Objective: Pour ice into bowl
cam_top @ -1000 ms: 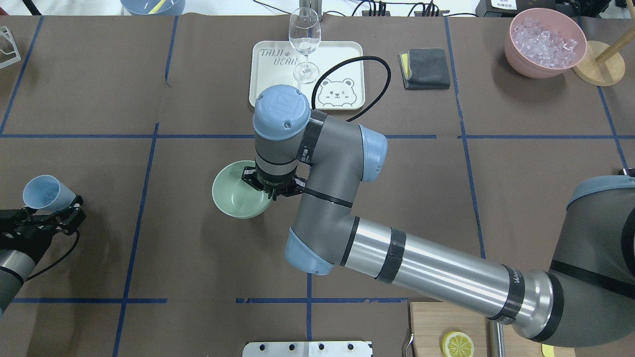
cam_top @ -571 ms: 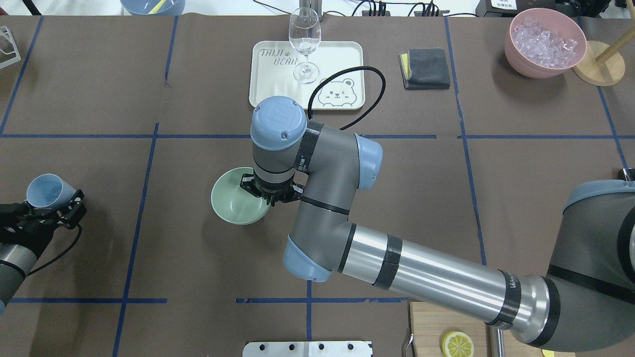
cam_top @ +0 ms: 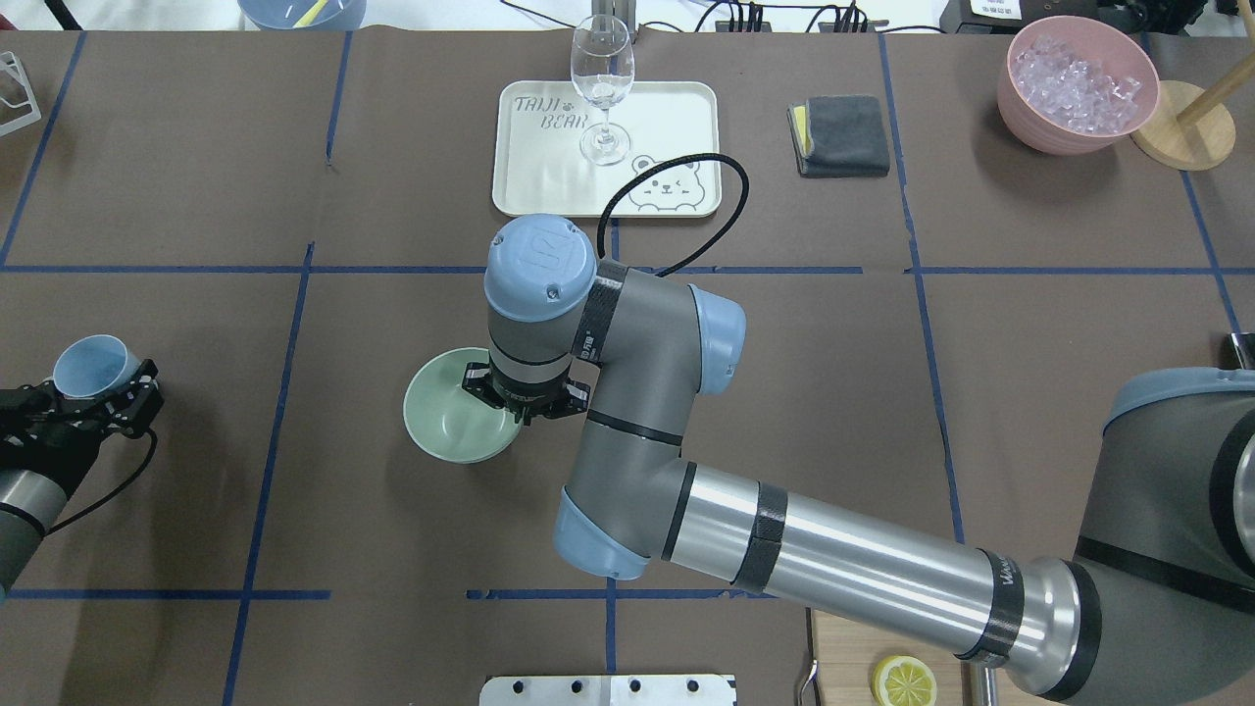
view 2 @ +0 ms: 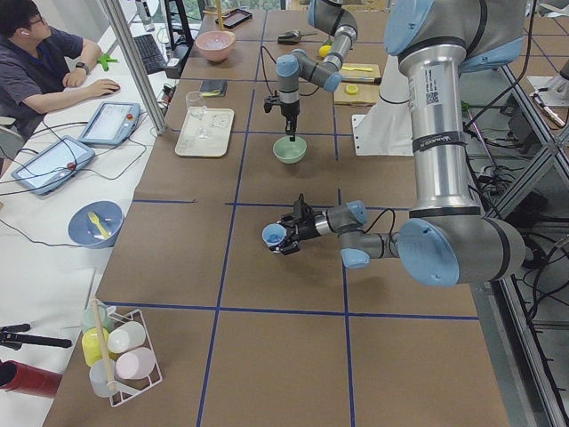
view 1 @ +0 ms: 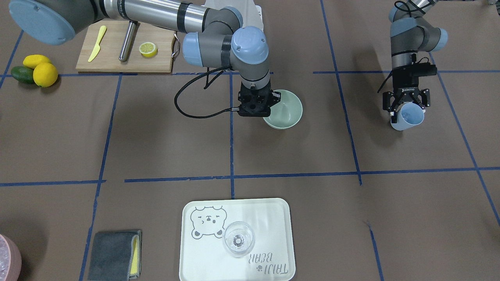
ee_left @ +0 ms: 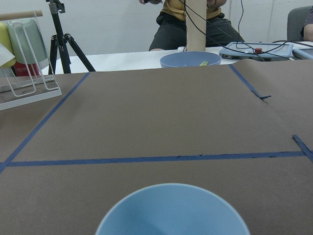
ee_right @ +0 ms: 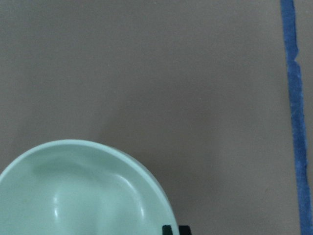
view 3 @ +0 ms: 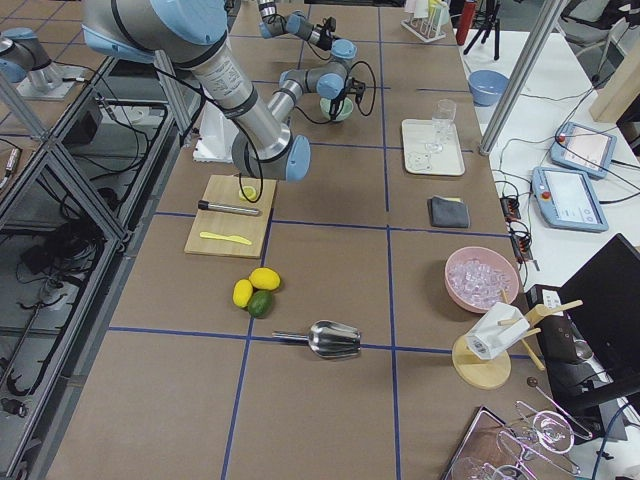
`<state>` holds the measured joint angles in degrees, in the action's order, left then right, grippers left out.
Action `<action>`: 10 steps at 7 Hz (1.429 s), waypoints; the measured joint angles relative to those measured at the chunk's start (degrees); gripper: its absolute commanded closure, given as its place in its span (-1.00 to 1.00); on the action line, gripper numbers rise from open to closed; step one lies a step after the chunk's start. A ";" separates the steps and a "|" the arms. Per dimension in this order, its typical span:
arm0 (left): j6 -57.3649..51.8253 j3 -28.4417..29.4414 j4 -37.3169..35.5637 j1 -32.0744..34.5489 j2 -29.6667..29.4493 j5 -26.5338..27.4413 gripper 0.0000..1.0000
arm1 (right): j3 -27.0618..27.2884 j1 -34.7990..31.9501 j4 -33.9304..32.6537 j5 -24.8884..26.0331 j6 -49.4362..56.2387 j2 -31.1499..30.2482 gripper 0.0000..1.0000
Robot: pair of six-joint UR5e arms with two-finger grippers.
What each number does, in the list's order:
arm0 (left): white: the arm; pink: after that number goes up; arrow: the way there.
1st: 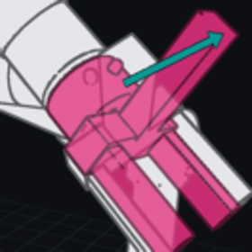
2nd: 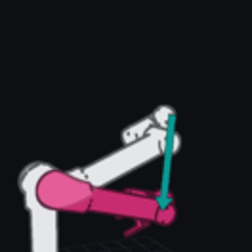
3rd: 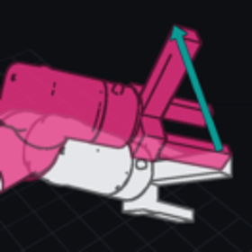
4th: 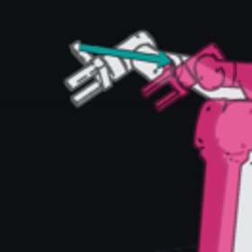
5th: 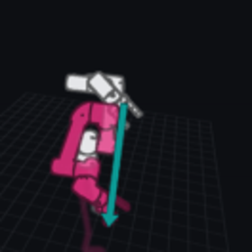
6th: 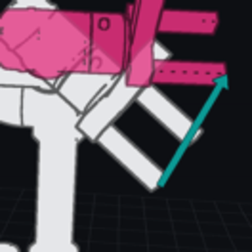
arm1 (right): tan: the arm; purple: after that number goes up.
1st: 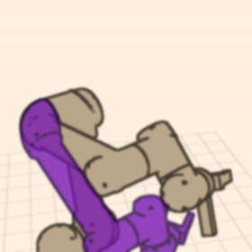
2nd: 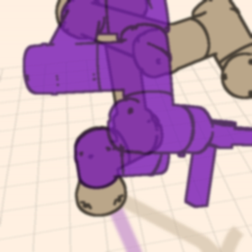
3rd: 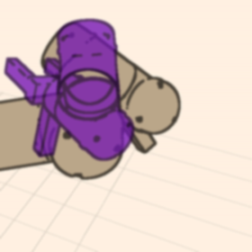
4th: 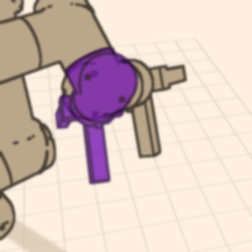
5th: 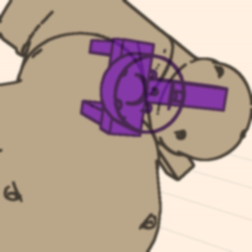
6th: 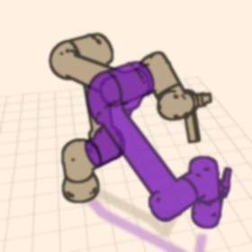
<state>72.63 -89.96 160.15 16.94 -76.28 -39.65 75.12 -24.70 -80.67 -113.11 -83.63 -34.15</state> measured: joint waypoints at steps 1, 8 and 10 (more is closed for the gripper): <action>-0.54 -0.05 0.37 0.31 -0.18 -0.12 1.00 | -0.36 0.32 0.10 1.45 -0.08 0.38 1.00; -13.44 -2.62 8.95 4.95 -3.34 -8.85 1.00 | -3.26 0.16 7.53 4.02 -3.92 1.81 -1.00; -18.12 -7.11 7.01 5.27 -4.07 -9.39 1.00 | 4.58 -1.64 2.89 1.54 -3.97 -0.80 -1.00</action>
<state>54.51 -97.08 167.15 22.21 -80.35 -49.04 79.70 -26.34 -77.79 -111.58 -87.61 -34.95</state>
